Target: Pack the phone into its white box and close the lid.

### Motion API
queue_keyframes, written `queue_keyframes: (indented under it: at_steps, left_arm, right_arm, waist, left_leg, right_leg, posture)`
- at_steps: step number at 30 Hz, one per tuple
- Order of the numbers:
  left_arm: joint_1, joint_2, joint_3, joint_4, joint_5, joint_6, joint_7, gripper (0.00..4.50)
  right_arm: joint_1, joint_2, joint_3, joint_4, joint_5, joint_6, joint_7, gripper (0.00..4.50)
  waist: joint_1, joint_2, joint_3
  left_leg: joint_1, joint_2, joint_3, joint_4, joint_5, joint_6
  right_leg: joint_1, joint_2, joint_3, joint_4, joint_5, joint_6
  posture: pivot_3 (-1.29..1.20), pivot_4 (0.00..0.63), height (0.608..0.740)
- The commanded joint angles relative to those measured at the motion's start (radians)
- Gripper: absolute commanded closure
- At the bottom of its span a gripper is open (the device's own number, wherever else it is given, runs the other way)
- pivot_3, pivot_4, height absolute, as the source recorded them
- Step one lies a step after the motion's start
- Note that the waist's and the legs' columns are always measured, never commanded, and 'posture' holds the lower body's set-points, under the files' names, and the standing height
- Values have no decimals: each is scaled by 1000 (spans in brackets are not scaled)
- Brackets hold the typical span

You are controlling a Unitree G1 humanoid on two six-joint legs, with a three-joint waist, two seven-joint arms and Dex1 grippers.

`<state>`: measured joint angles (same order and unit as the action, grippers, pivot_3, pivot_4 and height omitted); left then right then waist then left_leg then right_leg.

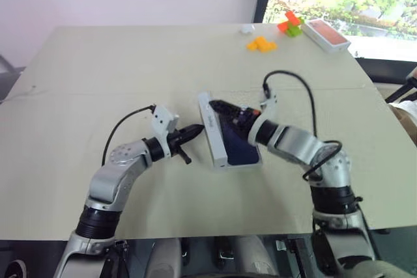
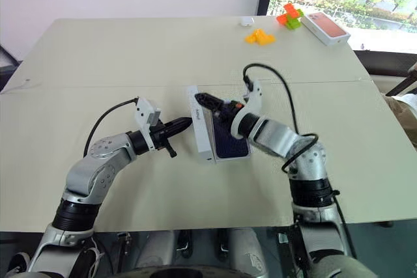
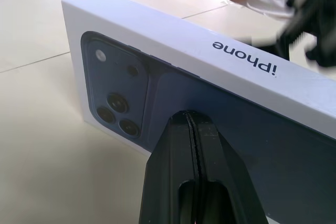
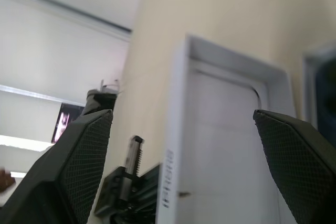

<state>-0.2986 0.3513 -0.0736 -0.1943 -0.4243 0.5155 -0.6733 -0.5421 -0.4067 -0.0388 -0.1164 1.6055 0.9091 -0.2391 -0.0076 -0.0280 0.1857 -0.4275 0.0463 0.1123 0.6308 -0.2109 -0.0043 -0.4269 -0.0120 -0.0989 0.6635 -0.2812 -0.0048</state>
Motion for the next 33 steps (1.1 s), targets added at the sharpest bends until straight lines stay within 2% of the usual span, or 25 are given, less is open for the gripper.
queue_keyframes:
  at_steps: [1, 2, 4, 7, 10, 12, 14, 16, 19, 20, 25, 29, 32, 33]
  left_arm:
    - [-5, -10, -6, -2, 1, -24, -6, 4500]
    - [-6, -12, -6, 0, 2, -25, -6, 4500]
    - [-7, -11, -11, 4, 8, -30, -10, 4500]
    - [-12, -12, -16, 9, 9, -35, -9, 4500]
    - [-17, -12, -17, 10, 7, -37, -9, 4500]
    - [-21, -12, -17, 11, 7, -37, -9, 4500]
    - [-30, -11, -18, 13, 9, -38, -8, 4500]
    - [-39, -12, -20, 20, 11, -39, -8, 4500]
    - [-41, -11, -19, 30, 14, -44, -8, 4500]
    - [-41, -11, -19, 33, 15, -45, -9, 4500]
    - [-39, -14, -27, 41, 21, -50, -9, 4500]
    - [-49, -20, -28, 48, 23, -47, -8, 4500]
    - [-54, -22, -32, 47, 24, -48, -14, 4500]
    - [-56, -23, -33, 48, 24, -48, -15, 4500]
  right_arm:
    - [-23, -109, -16, -14, -159, 17, 254, 14]
    - [-35, -124, -37, 16, -164, 18, 292, 14]
    - [-63, -196, -53, 36, -261, -16, 459, 14]
    - [-49, -349, -18, 24, -470, -112, 784, 14]
    - [-37, -433, 52, 46, -694, -268, 985, 14]
    - [-27, -454, 100, 50, -839, -382, 1066, 532]
    - [24, -497, 153, 61, -998, -546, 1184, 1336]
    - [55, -511, 160, 102, -1080, -650, 1262, 2330]
    - [45, -488, 125, 140, -1092, -661, 1304, 4068]
    - [42, -485, 122, 148, -1109, -674, 1312, 4451]
    - [34, -457, 101, 153, -1146, -674, 1319, 4487]
    - [24, -447, 87, 158, -1121, -588, 1342, 4487]
    - [35, -457, 85, 168, -1163, -623, 1374, 3700]
    - [37, -456, 81, 172, -1172, -631, 1377, 3241]
  waist:
    - [5, 0, 0]
    - [7, 0, 0]
    - [7, 1, 0]
    - [19, 1, 1]
    - [21, 1, 1]
    - [18, 1, 1]
    - [20, 1, 1]
    - [23, 1, 1]
    - [20, 1, 2]
    - [19, 1, 2]
    - [20, 1, 2]
    - [21, 1, 2]
    - [21, 1, 2]
    - [21, 1, 2]
  left_leg:
    - [0, 0, 0, 0, 0, 0]
    - [0, 0, 0, 0, 0, 1]
    - [0, 0, 1, 0, 0, 1]
    - [0, 0, 1, 0, 0, 1]
    - [0, 0, 1, 0, -1, 1]
    - [0, 0, 1, 0, -1, 1]
    - [0, 0, 1, 0, -1, 1]
    - [0, 0, 1, 0, -1, 1]
    - [0, 0, 1, 1, -1, 1]
    - [0, 0, 1, 1, -1, 1]
    - [1, 0, 1, 1, 0, 0]
    - [1, 0, 1, 2, 0, 0]
    - [1, 0, 1, 2, 0, 0]
    - [1, 0, 1, 2, 0, 0]
  right_leg:
    - [0, 0, 0, -1, 0, 0]
    - [0, 0, 0, -1, 0, 0]
    - [0, 0, 0, -1, 0, 0]
    - [0, 0, 0, -1, 0, 0]
    - [-1, 0, 0, -2, 0, 0]
    - [0, 0, 0, -2, 0, 0]
    - [0, 0, 0, -2, 0, 0]
    - [0, 1, 0, -2, 0, 0]
    - [0, 0, 0, -1, 0, 0]
    - [0, 0, 0, -1, 0, 0]
    - [0, 0, 0, 0, 0, 0]
    - [0, 0, 0, 0, 0, 0]
    - [0, 0, 0, 0, 0, 0]
    - [0, 0, 0, 0, 0, 0]
  posture:
    - [0, 150, 737]
    - [0, 150, 737]
    - [0, 150, 737]
    - [0, 150, 737]
    - [0, 150, 737]
    - [0, 150, 737]
    - [0, 150, 737]
    - [0, 150, 737]
    - [0, 150, 737]
    - [0, 150, 737]
    - [0, 150, 737]
    - [0, 150, 737]
    - [0, 150, 737]
    - [0, 150, 737]
